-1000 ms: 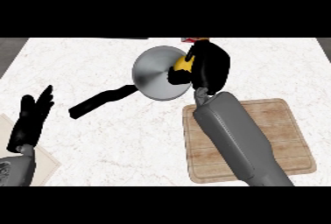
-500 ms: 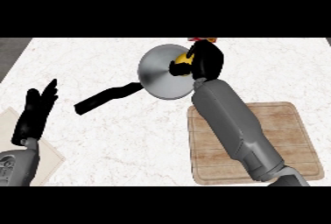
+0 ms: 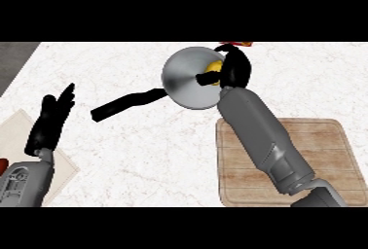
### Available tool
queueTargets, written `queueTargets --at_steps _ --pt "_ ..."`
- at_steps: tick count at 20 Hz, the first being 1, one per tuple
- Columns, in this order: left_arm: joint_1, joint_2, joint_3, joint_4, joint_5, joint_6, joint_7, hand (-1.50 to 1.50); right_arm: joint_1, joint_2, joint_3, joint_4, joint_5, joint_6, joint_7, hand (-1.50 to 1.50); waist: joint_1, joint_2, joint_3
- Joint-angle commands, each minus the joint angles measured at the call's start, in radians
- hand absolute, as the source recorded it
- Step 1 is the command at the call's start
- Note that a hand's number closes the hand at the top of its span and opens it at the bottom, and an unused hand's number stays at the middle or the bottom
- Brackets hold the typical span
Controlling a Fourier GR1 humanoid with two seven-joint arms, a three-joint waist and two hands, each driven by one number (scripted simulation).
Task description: Pick the lemon from the cutting board and place it in the pan
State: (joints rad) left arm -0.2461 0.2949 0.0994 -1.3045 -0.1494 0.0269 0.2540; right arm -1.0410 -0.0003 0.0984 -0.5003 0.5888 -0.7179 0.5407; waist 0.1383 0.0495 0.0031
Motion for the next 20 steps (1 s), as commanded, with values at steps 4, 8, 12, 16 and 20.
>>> queueTargets --at_steps 4,8,12,16,20 --pt "-0.022 0.001 -0.008 -0.003 0.001 -0.014 0.017 0.00 0.014 0.000 -0.023 0.070 -0.126 -0.094 -0.185 -1.50 0.026 0.004 0.001" --pt "-0.030 -0.019 -0.011 0.029 0.000 -0.005 -0.003 0.00 -0.047 0.000 -0.078 0.056 -0.189 -0.148 -0.243 -1.50 0.019 0.009 0.000" --pt "-0.037 0.021 0.018 0.031 0.010 -0.022 0.000 0.00 -0.039 0.000 -0.088 0.054 -0.231 -0.248 -0.342 -1.50 0.005 -0.003 0.000" --pt "-0.018 0.019 0.017 0.031 0.006 -0.019 0.008 0.00 -0.075 0.000 -0.131 0.063 -0.285 -0.318 -0.384 -1.50 -0.010 -0.013 -0.001" --pt "0.003 0.027 0.044 0.056 0.011 -0.010 -0.017 0.00 -0.094 0.000 -0.165 0.126 -0.311 -0.363 -0.391 -1.50 -0.061 -0.026 -0.003"
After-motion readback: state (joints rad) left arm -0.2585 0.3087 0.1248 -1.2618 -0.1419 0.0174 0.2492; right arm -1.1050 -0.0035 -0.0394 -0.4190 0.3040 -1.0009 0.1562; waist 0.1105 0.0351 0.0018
